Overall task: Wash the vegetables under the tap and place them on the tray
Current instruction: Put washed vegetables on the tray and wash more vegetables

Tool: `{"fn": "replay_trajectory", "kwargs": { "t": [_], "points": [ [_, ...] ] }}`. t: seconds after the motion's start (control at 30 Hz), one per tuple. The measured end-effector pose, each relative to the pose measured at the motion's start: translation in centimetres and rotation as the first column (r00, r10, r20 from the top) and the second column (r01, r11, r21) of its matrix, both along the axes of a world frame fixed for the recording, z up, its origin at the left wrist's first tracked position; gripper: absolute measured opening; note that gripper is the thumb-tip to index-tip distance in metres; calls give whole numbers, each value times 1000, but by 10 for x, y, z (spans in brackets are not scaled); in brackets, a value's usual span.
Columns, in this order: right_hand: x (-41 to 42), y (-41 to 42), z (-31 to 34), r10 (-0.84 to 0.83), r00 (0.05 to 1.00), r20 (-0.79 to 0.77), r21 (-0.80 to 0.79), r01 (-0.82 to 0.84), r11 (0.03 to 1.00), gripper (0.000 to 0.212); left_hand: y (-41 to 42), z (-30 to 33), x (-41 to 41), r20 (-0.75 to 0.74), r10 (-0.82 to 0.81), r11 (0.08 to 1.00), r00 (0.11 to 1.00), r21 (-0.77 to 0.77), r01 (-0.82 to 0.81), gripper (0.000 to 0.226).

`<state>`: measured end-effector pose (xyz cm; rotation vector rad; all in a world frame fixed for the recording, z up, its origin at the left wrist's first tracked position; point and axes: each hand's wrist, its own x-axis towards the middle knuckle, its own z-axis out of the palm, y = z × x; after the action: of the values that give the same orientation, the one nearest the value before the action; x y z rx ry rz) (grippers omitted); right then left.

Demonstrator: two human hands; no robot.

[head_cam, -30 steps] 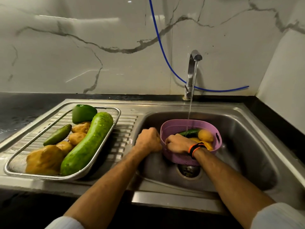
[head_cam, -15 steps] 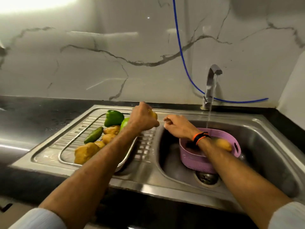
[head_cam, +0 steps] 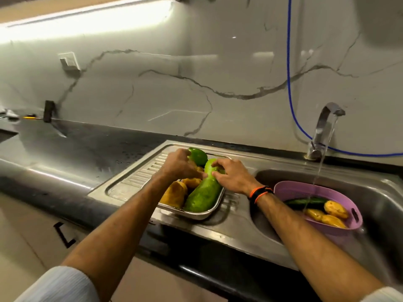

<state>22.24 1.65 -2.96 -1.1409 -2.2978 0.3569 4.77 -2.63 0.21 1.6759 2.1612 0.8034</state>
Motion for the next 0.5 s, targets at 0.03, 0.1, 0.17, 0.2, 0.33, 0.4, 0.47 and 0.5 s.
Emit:
{"fn": "replay_trajectory", "kwargs": {
  "t": [0.03, 0.1, 0.17, 0.2, 0.33, 0.4, 0.47, 0.5],
  "points": [
    [-1, -1, -2, -3, 1000, 6, 3, 3, 1000, 29, -1, -2, 0, -5, -29, 999, 1000, -34, 29, 89],
    [-1, -2, -5, -10, 1000, 8, 6, 10, 1000, 29, -1, -8, -5, -53, -46, 998, 998, -49, 44, 73],
    [1, -2, -7, -17, 1000, 0, -1, 17, 1000, 29, -1, -13, -10, -84, -60, 996, 995, -73, 54, 57],
    [1, -1, -7, -18, 1000, -4, -7, 17, 1000, 29, -3, -14, -10, -104, -77, 992, 992, -108, 65, 54],
    [6, -1, -8, -15, 1000, -24, -43, 14, 999, 31, -4, -17, -10, -180, -108, 984, 978, -159, 80, 58],
    [12, -1, -6, -24, 998, -65, -58, 20, 998, 30, -2, -15, -5, -173, -91, 990, 981, -124, 70, 59],
    [23, 1, -2, -41, 993, -112, -68, 33, 997, 30, 3, -9, 5, -156, -80, 996, 985, -53, 72, 60],
    [30, 3, 0, -50, 991, -128, -65, 42, 997, 30, 6, -5, 11, -143, -73, 997, 987, -4, 73, 59]
  ]
}}
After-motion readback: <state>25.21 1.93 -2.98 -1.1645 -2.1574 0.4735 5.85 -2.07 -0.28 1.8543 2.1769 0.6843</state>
